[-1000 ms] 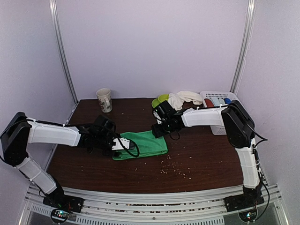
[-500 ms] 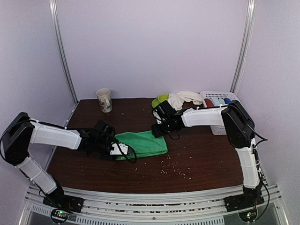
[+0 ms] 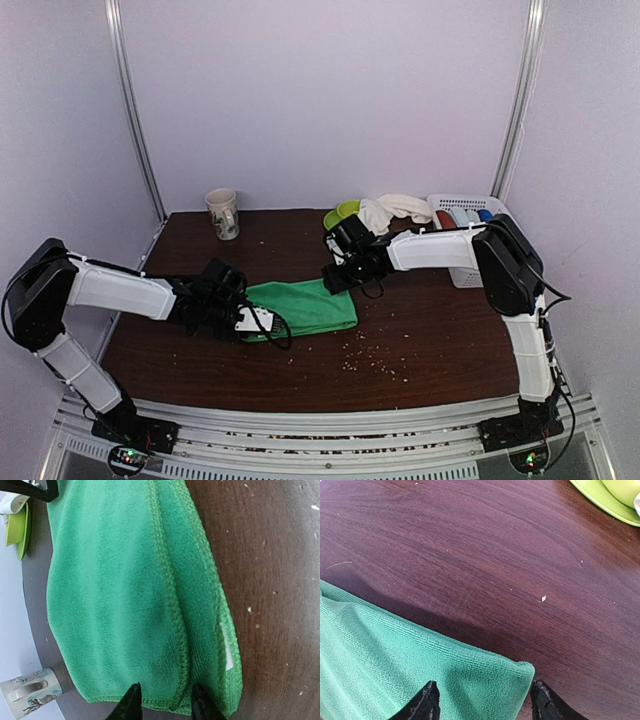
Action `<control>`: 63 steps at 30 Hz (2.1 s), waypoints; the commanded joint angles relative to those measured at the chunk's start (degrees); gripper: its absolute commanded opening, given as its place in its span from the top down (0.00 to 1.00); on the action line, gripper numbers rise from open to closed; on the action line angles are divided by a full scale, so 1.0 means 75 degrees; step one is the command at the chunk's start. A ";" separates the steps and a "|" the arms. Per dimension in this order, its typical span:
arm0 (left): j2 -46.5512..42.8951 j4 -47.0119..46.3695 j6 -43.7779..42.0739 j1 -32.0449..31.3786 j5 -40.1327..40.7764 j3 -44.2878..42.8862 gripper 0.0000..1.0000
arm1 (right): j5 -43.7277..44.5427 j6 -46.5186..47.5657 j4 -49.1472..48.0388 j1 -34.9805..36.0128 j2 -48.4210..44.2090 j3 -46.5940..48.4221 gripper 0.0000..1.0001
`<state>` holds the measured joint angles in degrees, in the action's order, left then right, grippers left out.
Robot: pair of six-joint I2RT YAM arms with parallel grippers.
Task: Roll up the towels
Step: Smooth out the towel at the center of the board.
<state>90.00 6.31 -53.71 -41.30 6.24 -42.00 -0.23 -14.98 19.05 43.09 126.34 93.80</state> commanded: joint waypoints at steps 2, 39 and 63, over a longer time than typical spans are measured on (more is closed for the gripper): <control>-0.0412 -0.0006 -0.0018 0.0050 -0.0355 -0.0203 0.65 | -0.0063 -0.0041 -0.0089 0.0003 -0.0093 -0.0008 0.37; 0.0502 -0.0072 -0.0303 0.0050 0.0066 -0.0300 0.95 | -0.0163 -0.0030 -0.0167 0.0014 -0.0065 -0.0087 0.38; -0.0654 0.1172 0.0120 0.0049 -0.0805 -0.0812 1.00 | 0.0114 -0.0047 -0.0081 0.0003 0.0023 -0.0048 0.38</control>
<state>88.14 12.19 -52.58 -41.19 3.57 -48.38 -1.21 -14.98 18.39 43.11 126.34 93.47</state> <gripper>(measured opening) 0.007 0.623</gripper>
